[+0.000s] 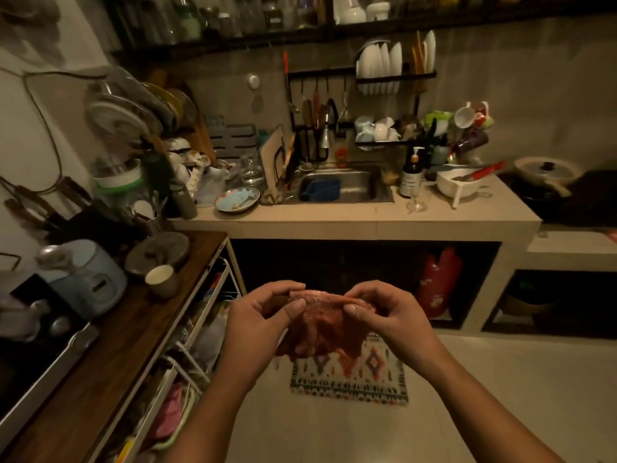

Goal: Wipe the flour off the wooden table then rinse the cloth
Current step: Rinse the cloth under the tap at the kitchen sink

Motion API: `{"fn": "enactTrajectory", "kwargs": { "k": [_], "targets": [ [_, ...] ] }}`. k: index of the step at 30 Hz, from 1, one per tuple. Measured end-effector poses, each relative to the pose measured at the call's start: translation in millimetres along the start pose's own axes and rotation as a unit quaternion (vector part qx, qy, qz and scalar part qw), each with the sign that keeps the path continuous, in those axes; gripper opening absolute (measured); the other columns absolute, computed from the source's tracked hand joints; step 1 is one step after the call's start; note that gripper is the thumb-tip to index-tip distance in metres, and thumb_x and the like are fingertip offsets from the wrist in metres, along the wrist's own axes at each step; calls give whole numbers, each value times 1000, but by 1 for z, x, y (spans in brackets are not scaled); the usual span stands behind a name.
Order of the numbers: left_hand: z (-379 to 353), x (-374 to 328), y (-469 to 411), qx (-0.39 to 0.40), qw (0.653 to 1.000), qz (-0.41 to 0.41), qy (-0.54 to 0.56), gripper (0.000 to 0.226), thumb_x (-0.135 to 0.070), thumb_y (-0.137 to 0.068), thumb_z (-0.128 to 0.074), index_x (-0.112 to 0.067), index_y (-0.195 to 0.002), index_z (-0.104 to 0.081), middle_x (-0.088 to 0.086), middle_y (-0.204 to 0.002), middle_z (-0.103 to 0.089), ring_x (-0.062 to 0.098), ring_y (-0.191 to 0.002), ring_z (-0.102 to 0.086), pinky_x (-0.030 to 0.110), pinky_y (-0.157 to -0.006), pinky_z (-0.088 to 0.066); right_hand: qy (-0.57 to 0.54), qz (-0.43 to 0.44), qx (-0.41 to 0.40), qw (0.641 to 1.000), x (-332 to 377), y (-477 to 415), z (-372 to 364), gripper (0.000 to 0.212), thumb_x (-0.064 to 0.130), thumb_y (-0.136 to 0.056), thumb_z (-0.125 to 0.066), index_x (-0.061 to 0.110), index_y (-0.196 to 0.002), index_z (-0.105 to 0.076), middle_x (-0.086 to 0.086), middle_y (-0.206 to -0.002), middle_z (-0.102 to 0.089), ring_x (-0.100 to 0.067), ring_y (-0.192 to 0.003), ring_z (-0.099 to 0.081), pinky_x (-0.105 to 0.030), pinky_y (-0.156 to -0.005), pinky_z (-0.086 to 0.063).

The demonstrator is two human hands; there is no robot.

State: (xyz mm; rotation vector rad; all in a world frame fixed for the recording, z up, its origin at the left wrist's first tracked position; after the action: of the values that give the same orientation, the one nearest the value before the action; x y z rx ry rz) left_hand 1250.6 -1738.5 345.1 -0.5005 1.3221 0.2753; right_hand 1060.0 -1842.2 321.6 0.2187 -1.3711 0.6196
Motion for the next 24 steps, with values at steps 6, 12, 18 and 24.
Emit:
{"fn": "enactTrajectory", "kwargs": {
  "k": [6, 12, 18, 24],
  "targets": [
    [8, 33, -102, -52, 995, 28, 78, 24, -2, -83, -73, -21, -96, -78, 4, -95, -77, 20, -93, -73, 38, -77, -61, -61, -10, 3, 998, -19, -109, -9, 15, 19, -83, -75, 30, -93, -78, 4, -93, -74, -11, -86, -68, -28, -72, -58],
    [8, 67, -240, -34, 996, 20, 84, 20, 0, -80, -76, -16, -92, -78, 0, -91, -78, 14, -88, -73, 25, -75, -58, -61, -20, -27, 998, -52, -228, -11, 15, 13, -86, -73, 18, -100, -77, -4, -95, -75, -16, -88, -71, -24, -75, -57],
    [-23, 95, -396, 44, 992, 58, 101, 19, 3, -77, -77, -13, -88, -78, 7, -90, -77, 16, -84, -72, 26, -74, -56, -67, -96, -35, 993, -108, -354, 7, 20, 18, -84, -78, 26, -102, -75, -20, -92, -73, -26, -85, -70, -37, -81, -56],
    [-75, 112, -524, 66, 990, 59, 108, 18, 8, -82, -70, -6, -92, -75, 10, -85, -77, 14, -76, -72, 19, -64, -55, -95, -98, -80, 987, -152, -465, 44, 8, 17, -86, -75, 16, -94, -75, -9, -89, -76, -19, -79, -70, -30, -73, -54]
  ]
}}
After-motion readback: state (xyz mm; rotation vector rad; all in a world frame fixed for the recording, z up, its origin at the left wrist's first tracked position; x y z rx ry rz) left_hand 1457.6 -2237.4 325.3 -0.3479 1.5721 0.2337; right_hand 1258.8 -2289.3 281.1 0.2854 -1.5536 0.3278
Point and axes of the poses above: each hand's wrist, its own y-axis away from the middle knuckle, its own z-axis out of the back of the hand, x = y × z, the point moved 7 cm from there along -y, towards the middle knuckle
